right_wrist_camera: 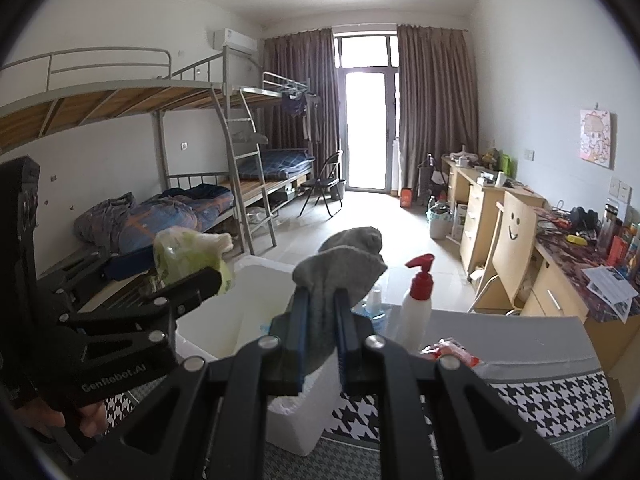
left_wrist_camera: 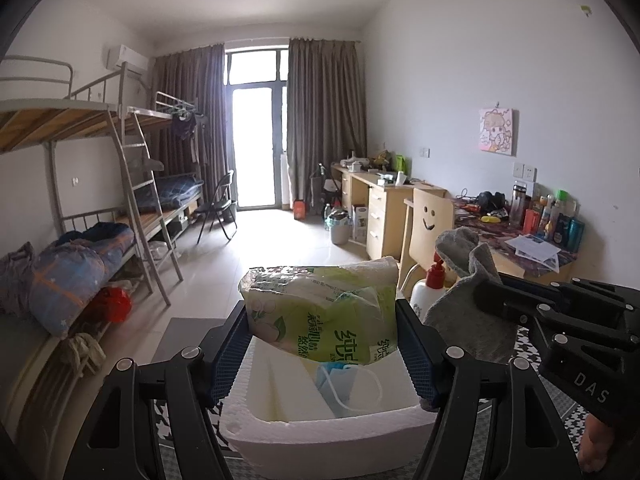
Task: Organize soft objects
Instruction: 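Lift and carry the packet and sock with both tools over the foam box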
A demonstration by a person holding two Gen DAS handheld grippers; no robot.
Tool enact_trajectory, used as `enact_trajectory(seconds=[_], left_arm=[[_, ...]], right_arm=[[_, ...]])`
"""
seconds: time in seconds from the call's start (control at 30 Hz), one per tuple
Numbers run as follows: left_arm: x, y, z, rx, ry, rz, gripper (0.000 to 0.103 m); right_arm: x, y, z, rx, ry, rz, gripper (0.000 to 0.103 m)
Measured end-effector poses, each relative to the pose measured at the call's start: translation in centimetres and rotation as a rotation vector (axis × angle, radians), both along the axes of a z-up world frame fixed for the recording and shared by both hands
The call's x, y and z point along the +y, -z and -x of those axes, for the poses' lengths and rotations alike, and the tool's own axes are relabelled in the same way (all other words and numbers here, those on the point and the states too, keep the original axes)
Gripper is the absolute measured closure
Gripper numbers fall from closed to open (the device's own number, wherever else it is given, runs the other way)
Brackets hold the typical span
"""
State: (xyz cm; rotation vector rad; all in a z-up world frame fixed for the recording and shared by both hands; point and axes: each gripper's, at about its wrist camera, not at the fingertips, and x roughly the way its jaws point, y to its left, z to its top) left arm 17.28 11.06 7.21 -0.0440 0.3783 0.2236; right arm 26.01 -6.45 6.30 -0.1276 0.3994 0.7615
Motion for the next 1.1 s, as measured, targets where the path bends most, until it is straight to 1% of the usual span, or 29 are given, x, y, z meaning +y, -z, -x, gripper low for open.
enact_trajectory(seconds=[0.3,0.4,0.57,0.87,0.97,1.03,1.1], left_arm=[[0.8,0.1,-1.1,0.012,-0.003,0.016,0.032],[1.0,0.3,-1.4,0.019,-0.005,0.013,0.032],[1.7,0.9,-2.2,0.031,-0.011,0.040,0.032],[2.5,1.5,-3.6,0.057,-0.018,0.049,0.032],[2.9,1.9,-4.1,0.075,-0.017,0.044,0.028],[2.8,2.0,-4.3,0.082,-0.025,0.043,0.020],[3.0,2.1,-4.2,0.088,-0.032,0.038,0.015]], right_arm=[[1.1,0.4,-1.0,0.017,-0.016,0.018,0.088],[1.4,0.5,-1.4,0.023,-0.019,0.020,0.088],[2.0,0.6,-1.9,0.024,-0.021,0.028,0.088],[2.7,0.7,-2.5,0.034,-0.013,0.039,0.088],[2.5,0.7,-2.7,0.034,-0.011,0.037,0.088],[2.6,0.7,-2.7,0.034,-0.009,0.039,0.088],[2.5,0.7,-2.7,0.036,-0.008,0.038,0.088]])
